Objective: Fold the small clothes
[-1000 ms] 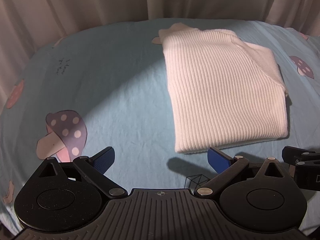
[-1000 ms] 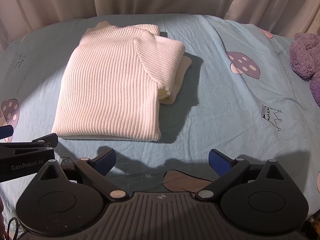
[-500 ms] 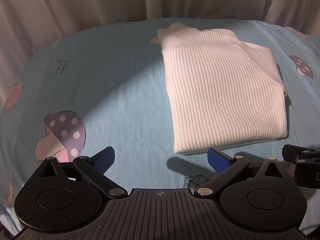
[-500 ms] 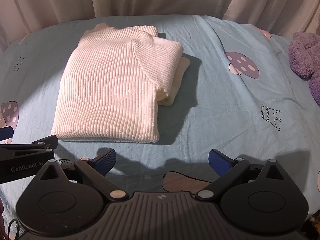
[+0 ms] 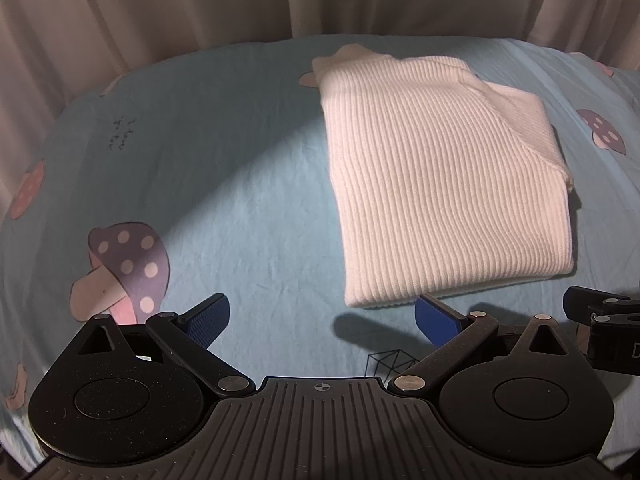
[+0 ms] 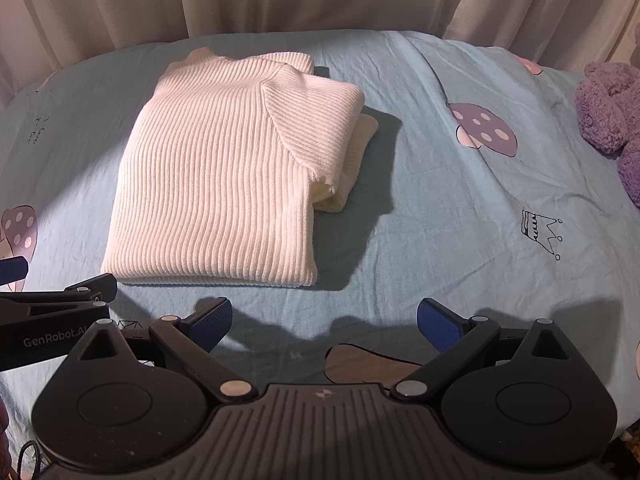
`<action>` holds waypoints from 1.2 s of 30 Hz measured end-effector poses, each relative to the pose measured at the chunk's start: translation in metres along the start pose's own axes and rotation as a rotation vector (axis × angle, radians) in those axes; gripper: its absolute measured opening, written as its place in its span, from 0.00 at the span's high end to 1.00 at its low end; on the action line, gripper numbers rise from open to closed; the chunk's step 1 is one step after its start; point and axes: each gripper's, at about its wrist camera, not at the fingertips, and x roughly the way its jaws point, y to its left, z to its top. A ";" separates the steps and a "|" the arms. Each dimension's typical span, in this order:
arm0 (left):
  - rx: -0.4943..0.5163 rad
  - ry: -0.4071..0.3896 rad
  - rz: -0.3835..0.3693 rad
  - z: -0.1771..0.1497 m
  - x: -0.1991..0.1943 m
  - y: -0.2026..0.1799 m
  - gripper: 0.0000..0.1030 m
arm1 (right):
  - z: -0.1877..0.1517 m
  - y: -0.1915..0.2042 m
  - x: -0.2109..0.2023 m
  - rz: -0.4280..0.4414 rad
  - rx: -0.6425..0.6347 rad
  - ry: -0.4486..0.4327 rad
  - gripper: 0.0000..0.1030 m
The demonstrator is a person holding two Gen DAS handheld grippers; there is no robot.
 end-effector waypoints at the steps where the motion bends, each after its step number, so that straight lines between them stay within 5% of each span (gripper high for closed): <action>1: 0.000 0.000 0.001 0.000 0.000 0.000 0.01 | 0.000 0.000 0.000 0.000 0.002 -0.001 0.04; 36: 0.010 -0.002 -0.013 0.002 -0.001 -0.001 0.01 | 0.000 -0.001 -0.001 0.004 0.022 -0.009 0.04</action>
